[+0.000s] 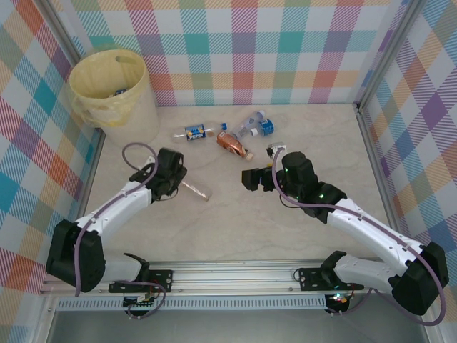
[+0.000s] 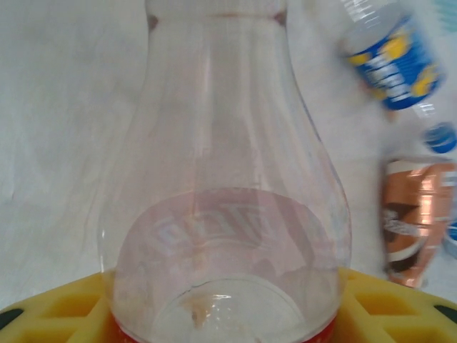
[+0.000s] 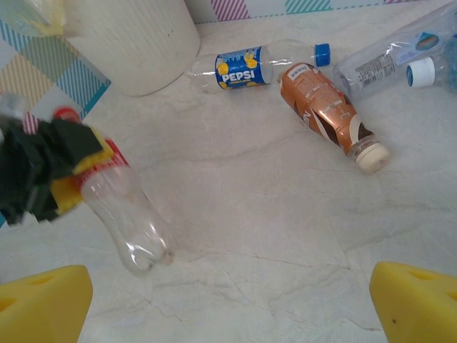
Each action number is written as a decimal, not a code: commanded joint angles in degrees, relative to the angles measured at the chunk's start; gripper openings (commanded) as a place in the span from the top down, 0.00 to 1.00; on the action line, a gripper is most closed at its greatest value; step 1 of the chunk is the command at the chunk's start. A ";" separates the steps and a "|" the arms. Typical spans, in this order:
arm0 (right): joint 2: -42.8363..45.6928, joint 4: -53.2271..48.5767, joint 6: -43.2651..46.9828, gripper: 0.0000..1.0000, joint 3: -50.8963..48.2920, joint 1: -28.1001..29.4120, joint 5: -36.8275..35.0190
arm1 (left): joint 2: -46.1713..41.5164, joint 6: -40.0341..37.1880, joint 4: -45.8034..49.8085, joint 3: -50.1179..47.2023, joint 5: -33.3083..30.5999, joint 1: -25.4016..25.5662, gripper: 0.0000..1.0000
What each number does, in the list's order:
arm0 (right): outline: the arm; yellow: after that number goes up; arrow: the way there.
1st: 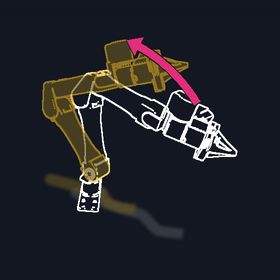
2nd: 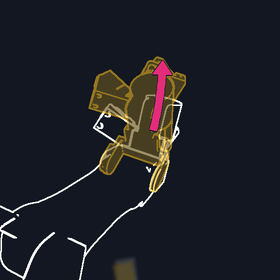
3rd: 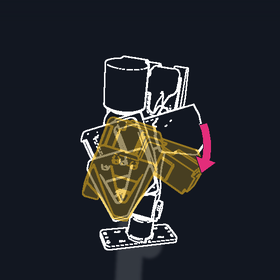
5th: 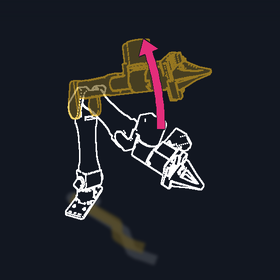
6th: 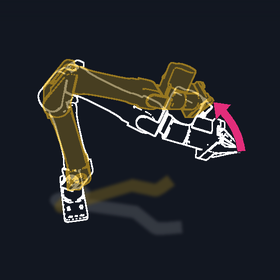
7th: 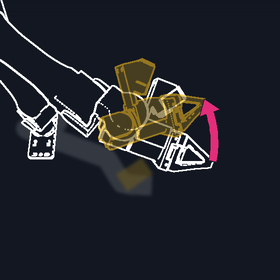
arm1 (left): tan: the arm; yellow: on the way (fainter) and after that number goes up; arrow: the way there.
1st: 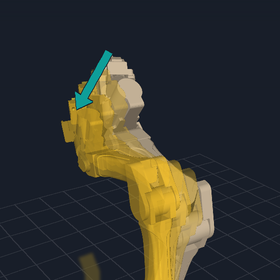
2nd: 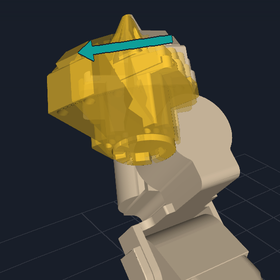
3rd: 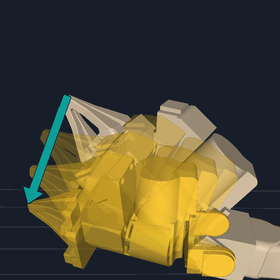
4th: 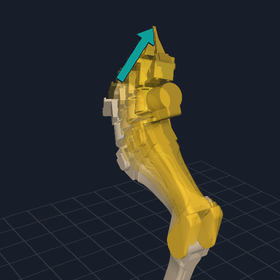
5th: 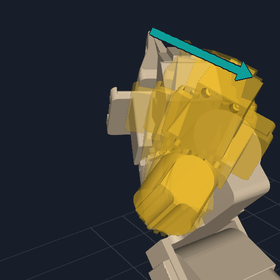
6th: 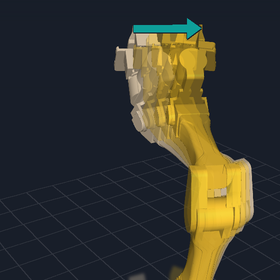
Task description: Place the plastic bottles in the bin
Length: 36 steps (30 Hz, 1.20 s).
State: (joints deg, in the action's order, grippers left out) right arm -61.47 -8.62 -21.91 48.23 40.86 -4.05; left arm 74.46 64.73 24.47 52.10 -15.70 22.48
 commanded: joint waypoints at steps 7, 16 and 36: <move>-1.01 3.79 1.43 0.00 2.06 -0.17 -1.09 | -1.10 -29.77 1.42 22.99 -16.49 -2.40 0.44; -2.07 2.45 1.31 0.00 4.06 -0.17 -1.16 | 6.27 -45.78 -18.91 37.04 -24.77 -8.54 0.45; -1.94 1.33 0.48 0.00 4.25 -0.15 -2.19 | 29.19 -53.76 -17.26 66.35 -23.18 -24.00 0.48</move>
State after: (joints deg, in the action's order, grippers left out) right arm -63.46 -7.81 -21.56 50.39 40.86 -5.54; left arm 101.38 12.10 3.40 114.04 -38.68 -0.14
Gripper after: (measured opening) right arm 0.996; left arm 0.523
